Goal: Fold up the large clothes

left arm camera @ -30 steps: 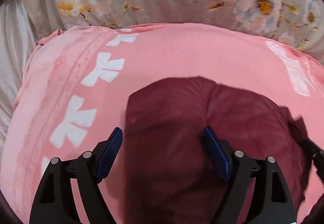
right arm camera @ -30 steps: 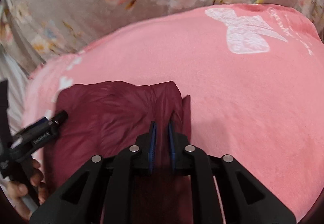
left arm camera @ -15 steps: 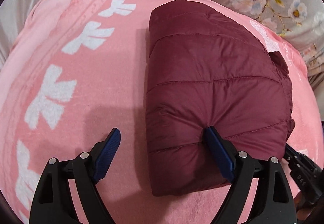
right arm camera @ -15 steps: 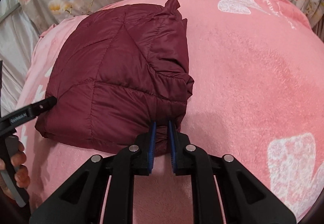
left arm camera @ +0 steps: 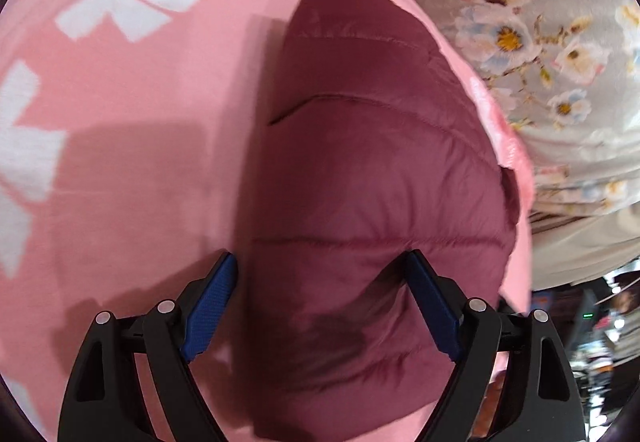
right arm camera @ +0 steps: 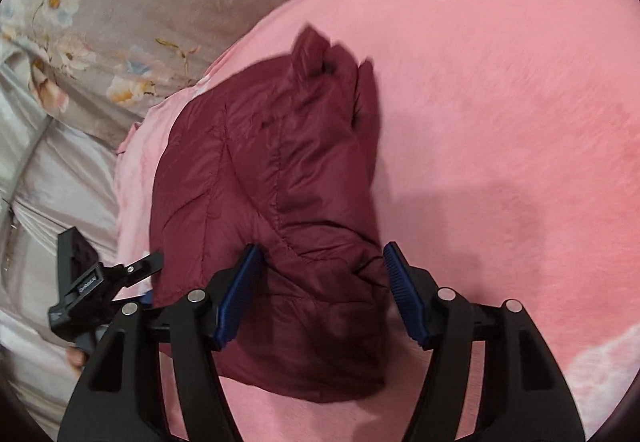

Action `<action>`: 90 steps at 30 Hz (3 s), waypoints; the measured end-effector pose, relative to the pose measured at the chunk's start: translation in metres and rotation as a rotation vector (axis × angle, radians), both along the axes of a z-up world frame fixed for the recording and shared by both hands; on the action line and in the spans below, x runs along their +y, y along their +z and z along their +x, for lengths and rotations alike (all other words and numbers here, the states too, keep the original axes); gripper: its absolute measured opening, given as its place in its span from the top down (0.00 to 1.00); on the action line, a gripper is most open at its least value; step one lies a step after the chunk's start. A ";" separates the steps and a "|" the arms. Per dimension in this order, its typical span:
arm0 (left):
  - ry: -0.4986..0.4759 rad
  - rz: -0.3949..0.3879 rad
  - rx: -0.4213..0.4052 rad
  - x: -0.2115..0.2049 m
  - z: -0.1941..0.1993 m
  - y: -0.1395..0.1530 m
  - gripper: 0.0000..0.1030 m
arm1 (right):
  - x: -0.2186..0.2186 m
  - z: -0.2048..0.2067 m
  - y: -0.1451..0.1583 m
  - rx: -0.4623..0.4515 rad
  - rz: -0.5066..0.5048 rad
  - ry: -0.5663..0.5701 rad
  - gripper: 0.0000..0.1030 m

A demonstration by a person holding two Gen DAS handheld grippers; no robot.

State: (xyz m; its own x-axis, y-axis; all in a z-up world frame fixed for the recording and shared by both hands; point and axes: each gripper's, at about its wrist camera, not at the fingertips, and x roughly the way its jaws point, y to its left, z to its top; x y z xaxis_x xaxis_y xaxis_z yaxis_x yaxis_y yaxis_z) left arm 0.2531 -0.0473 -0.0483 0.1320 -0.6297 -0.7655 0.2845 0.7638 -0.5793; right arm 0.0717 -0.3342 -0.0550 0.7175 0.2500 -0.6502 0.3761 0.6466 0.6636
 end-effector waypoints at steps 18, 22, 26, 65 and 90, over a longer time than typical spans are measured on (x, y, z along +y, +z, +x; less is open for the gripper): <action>-0.136 0.036 -0.432 -0.011 -0.006 0.093 0.70 | 0.049 0.046 0.096 -0.276 -0.232 0.072 0.91; -0.111 0.073 -0.625 -0.001 -0.003 0.130 0.70 | 0.071 0.075 0.128 -0.354 -0.368 0.112 0.91; -0.080 0.089 -0.763 0.008 0.012 0.154 0.70 | 0.081 0.103 0.145 -0.432 -0.445 0.121 0.91; 0.227 0.606 -0.495 -0.012 0.078 0.048 0.32 | 0.076 0.192 0.008 0.029 -0.522 0.097 0.97; 0.278 0.594 -0.641 -0.014 0.073 0.013 0.19 | 0.090 0.187 -0.006 0.018 -0.594 0.091 0.98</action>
